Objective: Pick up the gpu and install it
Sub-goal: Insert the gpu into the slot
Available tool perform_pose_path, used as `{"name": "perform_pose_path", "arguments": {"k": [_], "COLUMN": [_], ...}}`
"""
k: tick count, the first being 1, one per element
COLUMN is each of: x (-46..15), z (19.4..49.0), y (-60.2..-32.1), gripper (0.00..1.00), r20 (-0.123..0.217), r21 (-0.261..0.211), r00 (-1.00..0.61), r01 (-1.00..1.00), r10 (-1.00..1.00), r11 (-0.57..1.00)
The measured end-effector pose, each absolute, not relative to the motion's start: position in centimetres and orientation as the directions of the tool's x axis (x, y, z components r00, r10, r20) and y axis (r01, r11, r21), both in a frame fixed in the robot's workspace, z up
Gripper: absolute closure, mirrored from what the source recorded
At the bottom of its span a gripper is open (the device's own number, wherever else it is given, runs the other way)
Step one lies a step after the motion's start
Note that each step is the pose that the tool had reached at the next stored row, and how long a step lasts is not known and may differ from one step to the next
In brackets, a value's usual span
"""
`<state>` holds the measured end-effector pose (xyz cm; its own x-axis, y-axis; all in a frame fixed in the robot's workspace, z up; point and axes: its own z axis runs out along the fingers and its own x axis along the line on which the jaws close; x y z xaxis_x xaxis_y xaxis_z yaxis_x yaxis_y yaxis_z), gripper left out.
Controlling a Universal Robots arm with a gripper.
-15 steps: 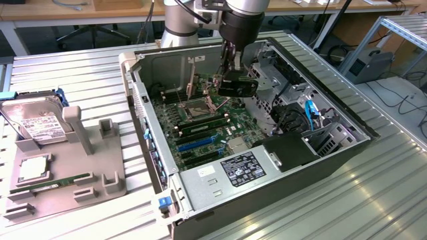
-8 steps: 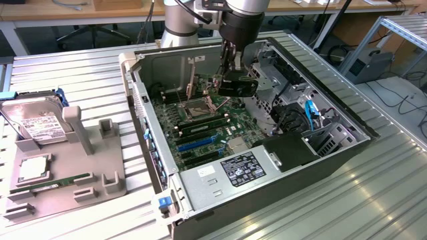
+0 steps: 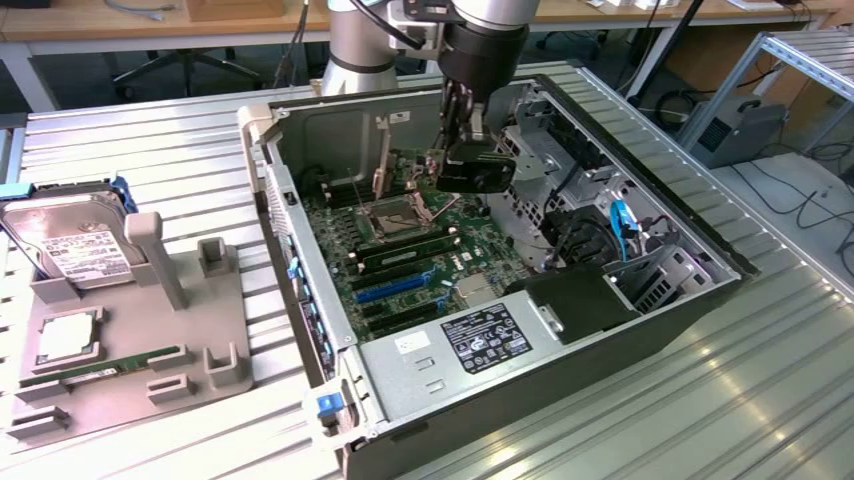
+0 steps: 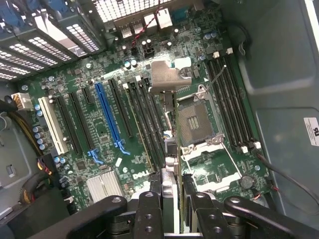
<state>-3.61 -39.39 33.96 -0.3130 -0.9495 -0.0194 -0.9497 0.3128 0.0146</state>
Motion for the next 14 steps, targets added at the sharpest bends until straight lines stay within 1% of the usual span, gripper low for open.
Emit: {"name": "perform_pose_path", "arguments": {"k": [14], "x": [-3.61], "z": [33.95], "y": [-39.39], "gripper": [0.73], "r20": [-0.019], "r21": [0.014], "r00": [-0.272], "r01": [-0.962], "r10": [-0.962], "r11": [0.272]}}
